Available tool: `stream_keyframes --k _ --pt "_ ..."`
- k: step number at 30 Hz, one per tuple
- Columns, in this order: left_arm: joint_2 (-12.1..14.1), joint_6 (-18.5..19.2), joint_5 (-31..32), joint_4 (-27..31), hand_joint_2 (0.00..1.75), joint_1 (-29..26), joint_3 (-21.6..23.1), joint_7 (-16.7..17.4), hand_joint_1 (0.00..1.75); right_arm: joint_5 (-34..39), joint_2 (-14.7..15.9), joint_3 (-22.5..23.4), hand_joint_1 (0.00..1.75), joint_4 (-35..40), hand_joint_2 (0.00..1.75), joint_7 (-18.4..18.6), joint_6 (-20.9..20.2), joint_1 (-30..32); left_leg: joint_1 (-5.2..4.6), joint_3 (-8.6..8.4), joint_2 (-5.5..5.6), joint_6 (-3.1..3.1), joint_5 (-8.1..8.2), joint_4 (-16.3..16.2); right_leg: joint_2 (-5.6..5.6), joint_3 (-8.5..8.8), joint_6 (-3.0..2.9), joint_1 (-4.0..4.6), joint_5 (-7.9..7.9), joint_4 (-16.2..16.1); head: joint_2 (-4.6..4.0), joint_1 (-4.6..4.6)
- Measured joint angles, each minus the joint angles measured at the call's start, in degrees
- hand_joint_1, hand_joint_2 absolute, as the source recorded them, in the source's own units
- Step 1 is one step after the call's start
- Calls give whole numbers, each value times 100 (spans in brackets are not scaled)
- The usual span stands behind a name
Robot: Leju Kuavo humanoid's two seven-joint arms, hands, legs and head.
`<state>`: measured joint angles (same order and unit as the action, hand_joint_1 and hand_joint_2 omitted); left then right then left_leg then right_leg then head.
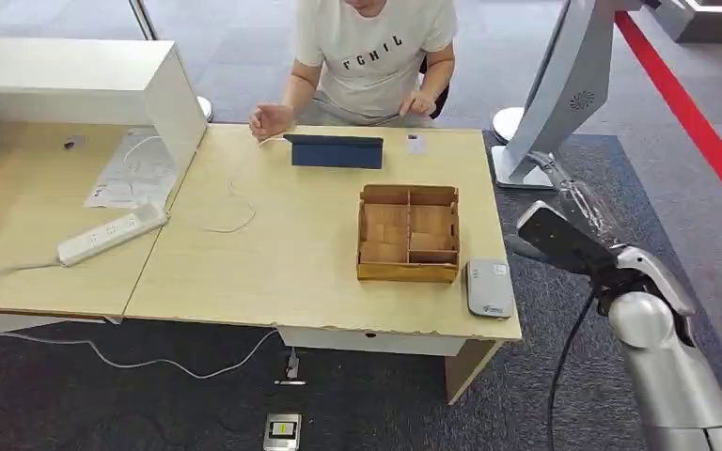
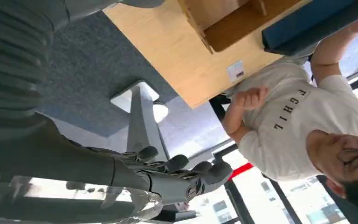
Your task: Pass the card to the sensor for recognition and then transmit it.
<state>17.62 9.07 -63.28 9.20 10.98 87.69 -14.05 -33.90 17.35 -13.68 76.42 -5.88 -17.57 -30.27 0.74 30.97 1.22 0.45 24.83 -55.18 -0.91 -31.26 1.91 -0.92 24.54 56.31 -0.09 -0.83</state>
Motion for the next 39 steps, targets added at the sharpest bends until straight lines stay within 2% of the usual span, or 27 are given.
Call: stream_keyframes --k 7,10,14,20,25,34,39 --pt "-44 -70 74 2 0 10 0 0 0 -463 -223 -533 0 725 175 181 87 354 0 1 -2 0 0 2 0 0 -1 1 1 0 0 -2" --pt "-61 -103 98 2 0 13 0 2 0 -700 -402 -804 0 773 175 299 194 445 0 1 -2 0 0 2 0 -1 -1 1 1 0 0 0" --pt "-83 -135 155 2 0 15 2 4 0 -964 -641 -1097 0 696 175 275 341 475 0 3 -3 0 0 3 0 -1 -1 1 1 1 0 0" --pt "-107 -133 300 2 0 17 2 -39 0 -1187 -1025 -1456 0 152 175 210 575 276 1 4 -1 1 -1 3 1 -3 -1 1 1 1 0 0" --pt "-129 -133 352 2 0 22 7 -46 0 -1261 -1223 -1567 0 -236 175 210 664 54 0 6 -1 1 -1 3 0 -3 -1 1 1 2 -2 -2" --pt "-162 -100 828 2 0 122 7 6 0 -1753 -1650 -1729 0 -1268 175 207 1066 -289 1 5 1 1 -2 3 2 -4 -1 1 1 2 -2 -2" --pt "-507 -501 1049 11 0 41 9 146 0 -1768 -1786 -1757 0 -1742 175 207 1200 -244 -2 7 0 0 -1 2 2 -4 0 -1 1 -3 -2 -2"
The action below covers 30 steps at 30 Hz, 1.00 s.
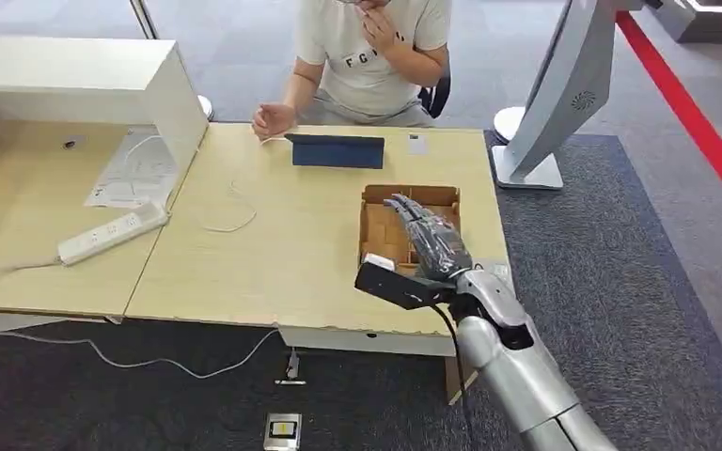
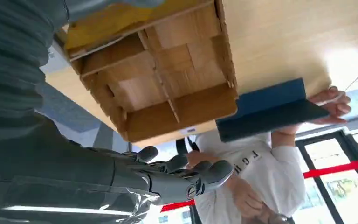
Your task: Pass the card to the sensor for recognition and then transmit it.
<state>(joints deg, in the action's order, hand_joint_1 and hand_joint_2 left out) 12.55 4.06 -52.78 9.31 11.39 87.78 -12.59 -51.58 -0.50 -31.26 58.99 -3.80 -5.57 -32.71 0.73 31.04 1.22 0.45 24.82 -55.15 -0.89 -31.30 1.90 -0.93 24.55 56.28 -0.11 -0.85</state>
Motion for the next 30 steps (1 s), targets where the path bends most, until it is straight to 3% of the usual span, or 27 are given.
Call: stream_keyframes --k 4,15,30 --pt "-149 4 120 15 0 -26 2 48 0 48 -46 -22 0 -223 175 18 2 48 0 -1 -1 -1 1 -1 0 0 1 0 -1 -6 2 0" --pt "-245 57 555 15 0 -40 11 50 0 149 46 -22 0 -295 175 157 -114 250 1 -3 -4 0 1 -1 0 -1 0 1 0 -4 0 0" --pt "-341 -4 883 15 0 -38 50 70 0 -159 131 -26 0 -533 175 -37 249 182 1 -2 -4 0 1 0 0 0 0 1 -1 -3 2 0"
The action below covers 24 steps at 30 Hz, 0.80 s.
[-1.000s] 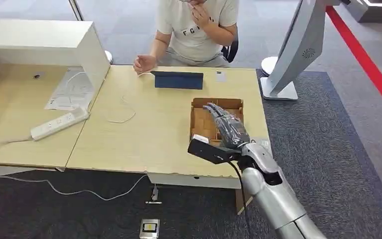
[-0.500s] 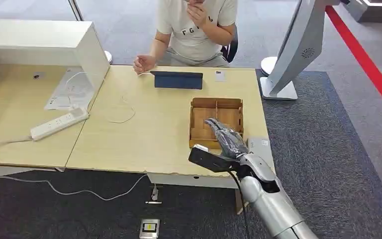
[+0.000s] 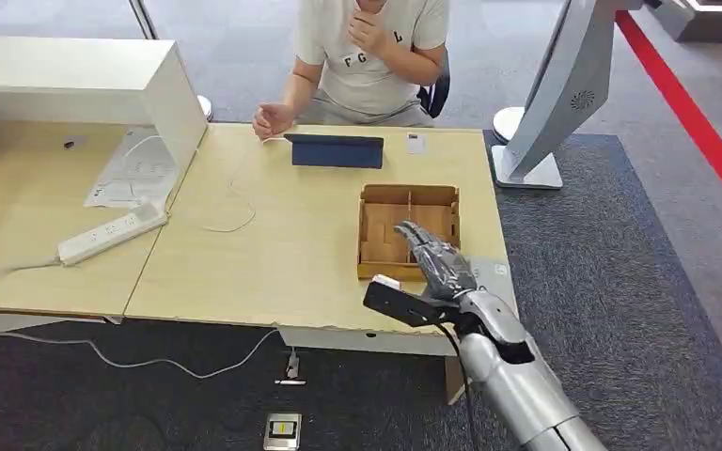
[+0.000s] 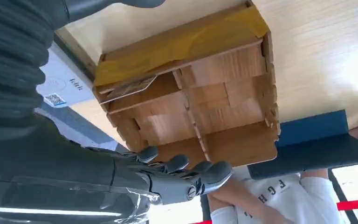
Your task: Pass the card to the sensor for recognition and then transmit it.
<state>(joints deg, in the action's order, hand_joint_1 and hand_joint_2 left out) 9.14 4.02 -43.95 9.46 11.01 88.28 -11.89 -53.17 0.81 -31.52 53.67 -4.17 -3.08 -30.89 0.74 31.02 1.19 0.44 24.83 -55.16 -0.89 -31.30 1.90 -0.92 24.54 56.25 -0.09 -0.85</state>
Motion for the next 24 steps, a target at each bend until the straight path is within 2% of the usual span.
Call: stream_keyframes --k 6,24 --pt "-33 0 411 4 0 28 24 48 0 -121 -57 -22 0 -354 175 -142 148 -213 0 0 0 0 -1 0 0 1 0 0 0 0 0 0" --pt "-116 107 964 18 0 203 42 120 0 -186 -173 -63 0 -1533 175 -483 607 -682 0 -1 1 0 -1 0 0 0 0 0 -1 0 0 0"
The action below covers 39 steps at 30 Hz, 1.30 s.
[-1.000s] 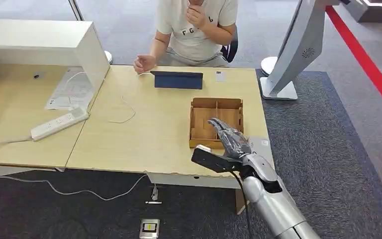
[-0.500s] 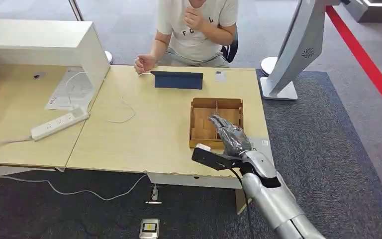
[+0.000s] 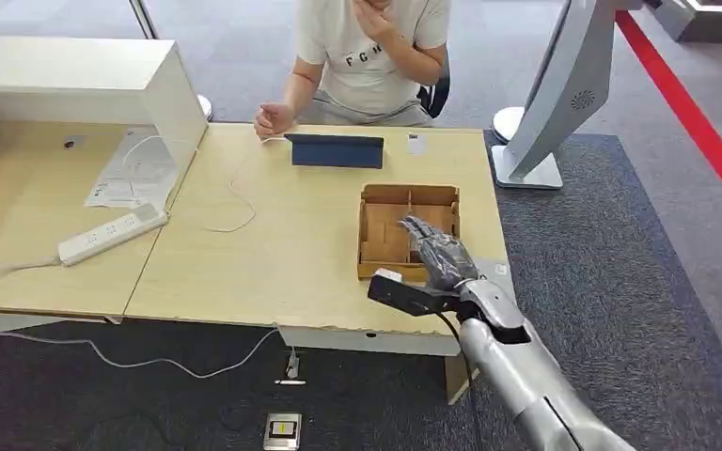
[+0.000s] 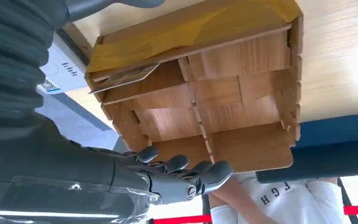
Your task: Pass the card to the sensor for recognition and then transmit it.
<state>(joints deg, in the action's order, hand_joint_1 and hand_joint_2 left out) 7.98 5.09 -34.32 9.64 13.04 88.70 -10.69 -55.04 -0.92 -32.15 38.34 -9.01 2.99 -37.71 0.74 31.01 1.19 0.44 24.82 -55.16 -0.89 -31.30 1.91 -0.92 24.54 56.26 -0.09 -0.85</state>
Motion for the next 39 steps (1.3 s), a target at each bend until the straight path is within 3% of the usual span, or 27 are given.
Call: stream_keyframes --k 20,39 --pt "-81 87 538 9 0 97 0 46 0 -223 44 0 0 -551 175 -199 53 -338 0 -1 -2 0 0 0 -1 0 0 0 0 0 0 2" --pt "-230 142 1668 13 0 257 0 98 0 -417 50 -35 0 -888 175 -360 -20 -529 -1 -1 -1 0 0 -1 0 0 0 0 -1 1 0 2"
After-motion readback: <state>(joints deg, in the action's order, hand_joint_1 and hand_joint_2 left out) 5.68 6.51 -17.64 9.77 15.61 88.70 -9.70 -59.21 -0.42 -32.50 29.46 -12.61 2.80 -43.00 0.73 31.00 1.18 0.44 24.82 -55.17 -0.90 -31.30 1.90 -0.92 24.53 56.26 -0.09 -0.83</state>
